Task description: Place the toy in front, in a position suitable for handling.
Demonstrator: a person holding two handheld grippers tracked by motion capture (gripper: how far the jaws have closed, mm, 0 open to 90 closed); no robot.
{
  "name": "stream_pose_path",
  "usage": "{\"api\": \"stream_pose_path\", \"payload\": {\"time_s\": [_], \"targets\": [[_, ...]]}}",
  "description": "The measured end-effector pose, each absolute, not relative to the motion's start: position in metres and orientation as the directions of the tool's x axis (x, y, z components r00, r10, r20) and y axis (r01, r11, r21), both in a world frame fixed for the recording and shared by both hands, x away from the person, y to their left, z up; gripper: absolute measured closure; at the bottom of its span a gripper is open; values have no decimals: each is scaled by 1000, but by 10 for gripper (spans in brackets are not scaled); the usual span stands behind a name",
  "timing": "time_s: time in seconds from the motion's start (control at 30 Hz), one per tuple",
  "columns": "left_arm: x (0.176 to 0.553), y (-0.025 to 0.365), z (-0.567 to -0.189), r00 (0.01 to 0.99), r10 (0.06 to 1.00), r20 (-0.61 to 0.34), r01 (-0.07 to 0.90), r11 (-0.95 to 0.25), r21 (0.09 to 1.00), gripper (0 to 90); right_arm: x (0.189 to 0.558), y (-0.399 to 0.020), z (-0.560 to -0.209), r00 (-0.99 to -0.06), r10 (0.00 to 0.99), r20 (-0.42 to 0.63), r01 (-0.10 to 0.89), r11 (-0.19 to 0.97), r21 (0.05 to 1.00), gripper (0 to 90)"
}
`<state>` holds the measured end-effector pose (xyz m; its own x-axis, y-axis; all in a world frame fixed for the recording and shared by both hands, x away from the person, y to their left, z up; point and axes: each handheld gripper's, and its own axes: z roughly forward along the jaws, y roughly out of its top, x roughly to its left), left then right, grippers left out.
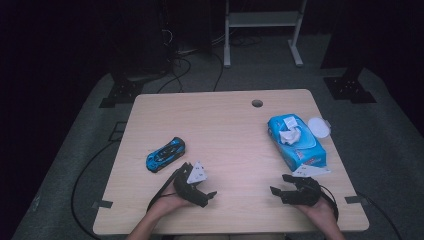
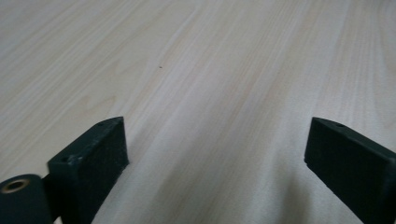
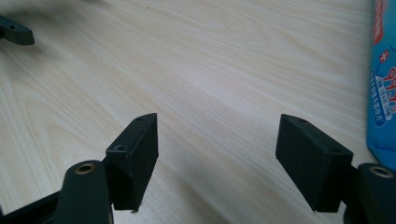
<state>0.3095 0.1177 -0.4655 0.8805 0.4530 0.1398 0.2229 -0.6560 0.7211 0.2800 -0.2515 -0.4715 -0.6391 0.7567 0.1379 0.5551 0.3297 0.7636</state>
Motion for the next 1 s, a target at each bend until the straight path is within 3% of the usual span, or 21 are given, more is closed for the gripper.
{"api": "stream_pose_path", "payload": {"time_s": [0.47,0.6,1.0], "targets": [[308,122,-457,870,465,165,216,-660,720,65,278,-246,-469,-647,751,136,552,337,763,291],[310,125,-449,851,472,229,189,-683,706,65,278,-243,-471,-653,745,135,553,348,757,290],[328,159,-420,828,497,261,210,-705,678,65,280,-235,-472,-676,723,143,565,383,731,288]]}}
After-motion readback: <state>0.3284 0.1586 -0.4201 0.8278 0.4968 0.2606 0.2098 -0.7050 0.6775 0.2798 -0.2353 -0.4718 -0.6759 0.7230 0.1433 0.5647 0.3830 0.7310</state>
